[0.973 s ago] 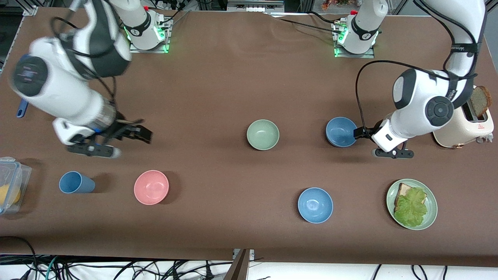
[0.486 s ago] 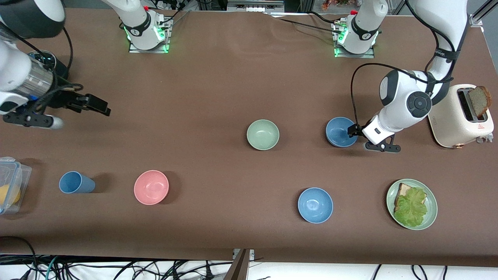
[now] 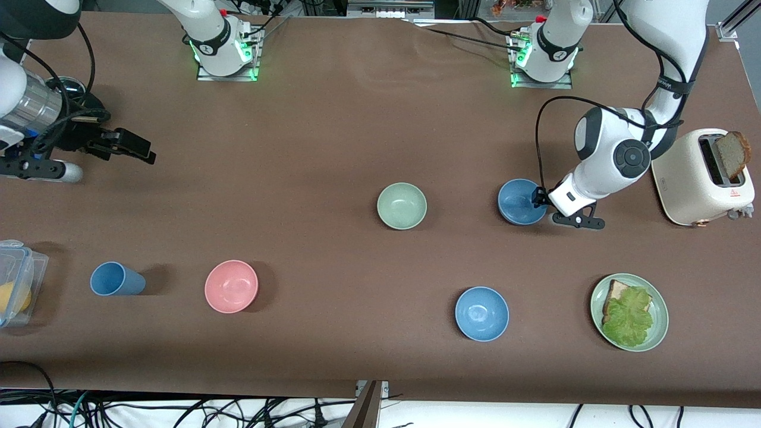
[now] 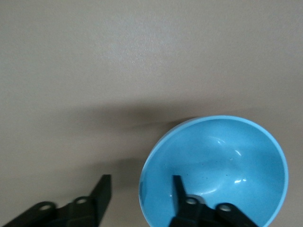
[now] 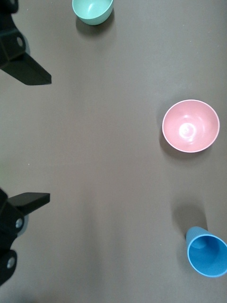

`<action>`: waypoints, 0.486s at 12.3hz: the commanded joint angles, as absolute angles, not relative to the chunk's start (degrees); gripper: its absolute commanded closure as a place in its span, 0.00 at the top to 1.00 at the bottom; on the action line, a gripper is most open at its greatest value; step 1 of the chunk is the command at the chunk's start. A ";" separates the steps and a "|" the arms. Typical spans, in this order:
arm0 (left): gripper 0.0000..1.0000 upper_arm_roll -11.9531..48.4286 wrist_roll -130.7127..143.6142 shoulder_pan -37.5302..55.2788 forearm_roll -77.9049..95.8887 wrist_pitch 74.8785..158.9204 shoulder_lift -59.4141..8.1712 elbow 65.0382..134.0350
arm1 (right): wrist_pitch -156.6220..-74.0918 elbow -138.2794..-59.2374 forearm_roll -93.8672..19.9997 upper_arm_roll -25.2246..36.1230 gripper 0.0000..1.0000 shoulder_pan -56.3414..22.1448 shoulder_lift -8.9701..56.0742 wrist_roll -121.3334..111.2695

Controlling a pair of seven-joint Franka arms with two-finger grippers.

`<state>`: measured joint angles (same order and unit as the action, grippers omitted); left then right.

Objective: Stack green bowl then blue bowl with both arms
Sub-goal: 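Withdraw the right gripper while the left gripper reaches the blue bowl, then grasp the rim of the blue bowl with the left gripper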

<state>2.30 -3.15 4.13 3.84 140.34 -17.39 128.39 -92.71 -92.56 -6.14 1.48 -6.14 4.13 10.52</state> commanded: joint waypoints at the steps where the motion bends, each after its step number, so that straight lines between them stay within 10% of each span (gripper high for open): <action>1: 0.34 2.02 -5.10 4.48 5.01 142.55 -18.19 128.93 | -93.43 -92.99 -4.14 0.62 1.00 -5.89 4.74 10.37; 4: 0.00 2.02 -5.01 4.57 5.01 142.82 -18.55 128.94 | -93.96 -92.90 -3.96 0.53 1.00 -6.15 5.45 10.37; 6: 0.00 2.02 -4.92 4.57 5.01 142.03 -17.67 128.32 | -93.43 -92.37 -3.52 0.44 1.00 -6.15 5.45 10.28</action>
